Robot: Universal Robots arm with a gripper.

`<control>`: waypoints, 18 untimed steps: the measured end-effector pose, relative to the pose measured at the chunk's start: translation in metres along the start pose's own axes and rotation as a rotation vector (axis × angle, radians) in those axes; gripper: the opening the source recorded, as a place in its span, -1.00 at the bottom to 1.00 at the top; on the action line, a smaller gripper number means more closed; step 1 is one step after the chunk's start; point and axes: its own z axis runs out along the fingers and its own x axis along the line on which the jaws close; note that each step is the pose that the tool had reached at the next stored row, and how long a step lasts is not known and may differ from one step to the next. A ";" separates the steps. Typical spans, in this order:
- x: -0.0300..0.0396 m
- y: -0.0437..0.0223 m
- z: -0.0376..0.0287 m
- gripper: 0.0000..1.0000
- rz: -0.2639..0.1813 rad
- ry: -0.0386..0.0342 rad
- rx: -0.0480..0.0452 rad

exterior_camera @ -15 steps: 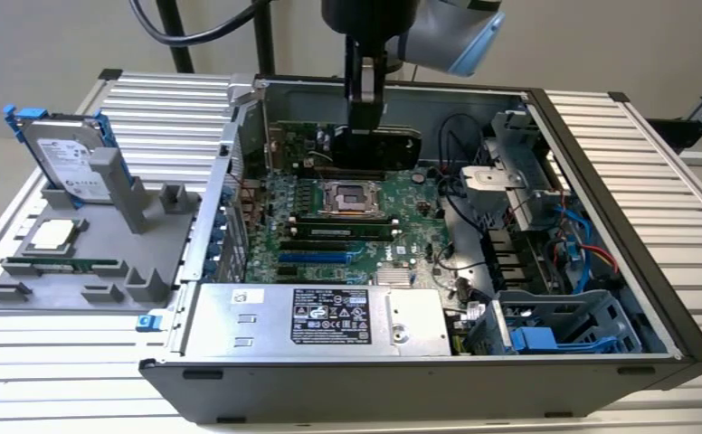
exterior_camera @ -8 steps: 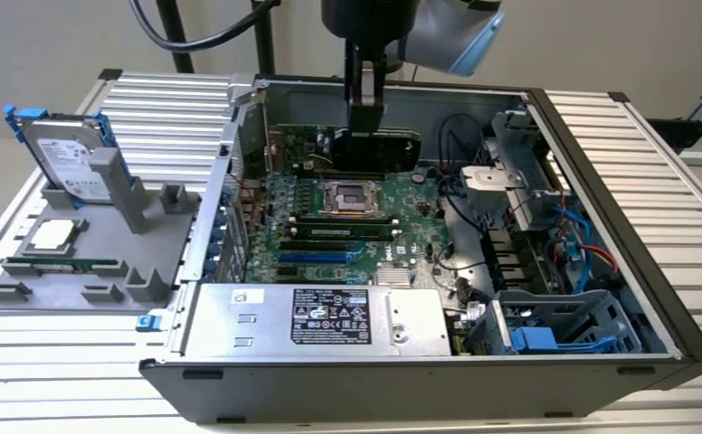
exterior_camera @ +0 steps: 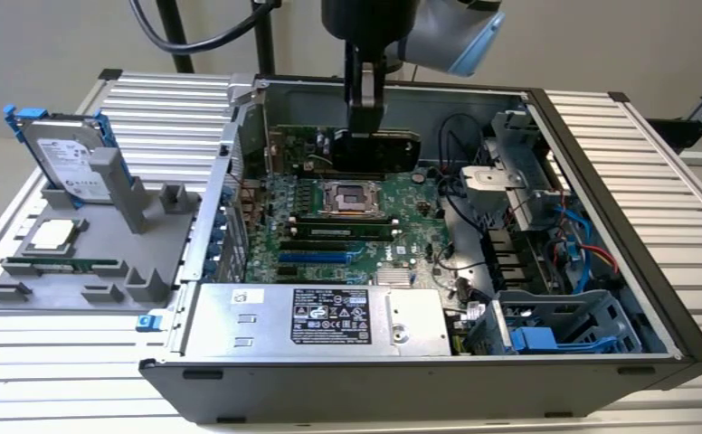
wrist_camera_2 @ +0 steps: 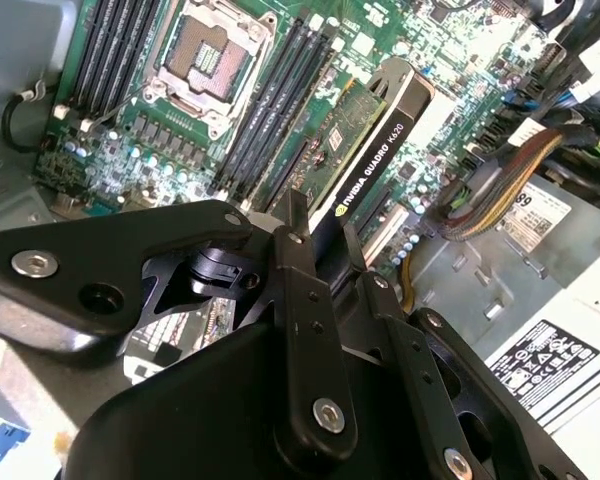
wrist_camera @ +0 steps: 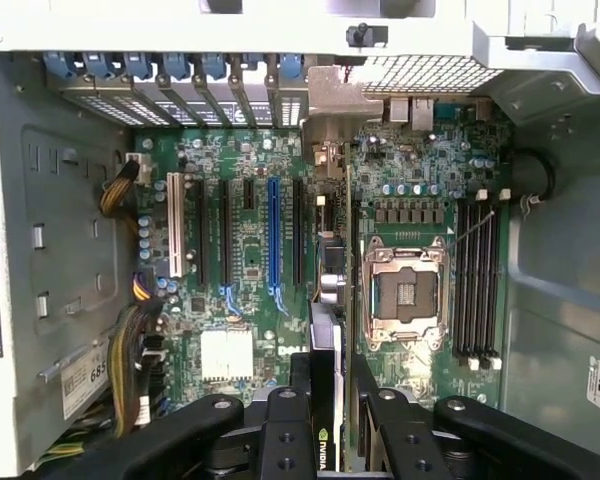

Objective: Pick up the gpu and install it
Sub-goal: 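Insert the gpu into the slot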

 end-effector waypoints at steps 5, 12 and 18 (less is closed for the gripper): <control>0.0001 0.0001 0.0023 -1.00 0.000 0.0001 -0.0001; 0.0003 0.0002 0.0063 -1.00 0.000 0.0000 0.0000; 0.0004 0.0003 0.0087 -1.00 0.000 0.0001 0.0000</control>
